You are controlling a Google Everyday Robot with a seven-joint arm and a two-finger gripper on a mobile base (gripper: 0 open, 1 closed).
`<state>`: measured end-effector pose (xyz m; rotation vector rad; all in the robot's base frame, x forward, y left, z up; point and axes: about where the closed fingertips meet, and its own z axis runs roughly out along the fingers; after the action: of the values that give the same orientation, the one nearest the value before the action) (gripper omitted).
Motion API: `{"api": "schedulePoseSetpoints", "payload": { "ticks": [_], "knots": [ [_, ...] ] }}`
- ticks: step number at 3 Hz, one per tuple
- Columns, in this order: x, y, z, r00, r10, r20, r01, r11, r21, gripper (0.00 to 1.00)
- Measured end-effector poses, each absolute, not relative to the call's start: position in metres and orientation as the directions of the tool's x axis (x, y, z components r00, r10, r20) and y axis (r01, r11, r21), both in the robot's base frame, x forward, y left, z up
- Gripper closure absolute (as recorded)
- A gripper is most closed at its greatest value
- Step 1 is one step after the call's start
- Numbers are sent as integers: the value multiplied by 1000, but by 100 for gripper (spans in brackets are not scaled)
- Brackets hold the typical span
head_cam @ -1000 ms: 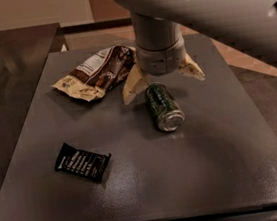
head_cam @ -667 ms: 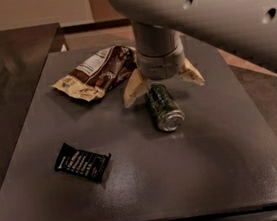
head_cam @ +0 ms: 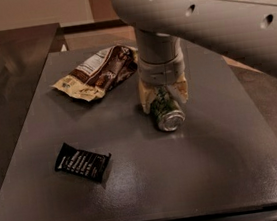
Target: Place green can upright
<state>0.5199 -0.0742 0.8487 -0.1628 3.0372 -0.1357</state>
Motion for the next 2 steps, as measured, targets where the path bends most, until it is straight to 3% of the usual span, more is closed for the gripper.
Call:
{"api": "schedulePoseSetpoints", "payload": {
  "ticks": [2],
  "knots": [
    [524,-69,860,-975,-172,-143,-171,985,-17,85]
  ]
}}
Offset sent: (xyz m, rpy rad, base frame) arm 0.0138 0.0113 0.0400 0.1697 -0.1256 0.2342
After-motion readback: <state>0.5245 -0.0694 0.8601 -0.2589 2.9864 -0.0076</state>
